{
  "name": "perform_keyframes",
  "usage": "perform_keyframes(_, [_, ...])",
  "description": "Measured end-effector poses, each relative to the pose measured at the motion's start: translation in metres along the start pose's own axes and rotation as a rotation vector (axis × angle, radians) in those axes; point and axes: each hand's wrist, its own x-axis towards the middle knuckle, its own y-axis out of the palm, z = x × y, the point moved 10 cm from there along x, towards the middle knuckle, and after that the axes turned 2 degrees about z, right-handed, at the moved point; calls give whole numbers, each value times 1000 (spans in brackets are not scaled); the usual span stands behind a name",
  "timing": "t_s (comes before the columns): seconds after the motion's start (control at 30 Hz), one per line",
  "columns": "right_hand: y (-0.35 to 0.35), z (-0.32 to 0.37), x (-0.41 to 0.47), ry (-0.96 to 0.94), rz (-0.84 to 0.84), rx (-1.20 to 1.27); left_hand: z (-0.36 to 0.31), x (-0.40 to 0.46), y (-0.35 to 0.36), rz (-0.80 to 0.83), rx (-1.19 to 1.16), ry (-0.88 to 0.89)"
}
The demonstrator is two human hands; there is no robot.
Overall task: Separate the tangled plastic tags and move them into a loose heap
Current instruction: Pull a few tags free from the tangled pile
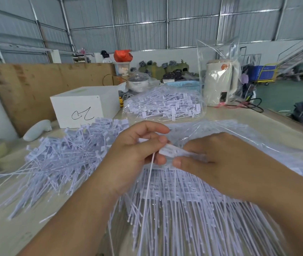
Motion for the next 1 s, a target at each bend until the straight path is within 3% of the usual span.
perform_keyframes(0.13, [-6, 4, 1, -56, -59, 15, 4, 0, 5, 35, -45, -20])
perform_keyframes(0.23, [-1, 0, 1, -27, -43, 229, 3, 1, 5, 61, -47, -22])
perform_keyframes(0.37, [1, -6, 3, 11, -36, 325, 3, 0, 3, 62, 216, -42])
perform_keyframes(0.47, [0, -10, 5, 27, -32, 467, 7, 0, 0, 8, 151, -77])
perform_keyframes(0.7, [-2, -19, 6, 101, -237, 768, 0, -1, -5, -164, 3, 37])
perform_keyframes(0.87, [-2, -14, 3, 81, -371, 838, -2, -4, -2, -239, -93, 81])
perform_keyframes(1.0, [-22, -40, -10, 179, -614, 910, -8, -9, -36, -423, -193, 82])
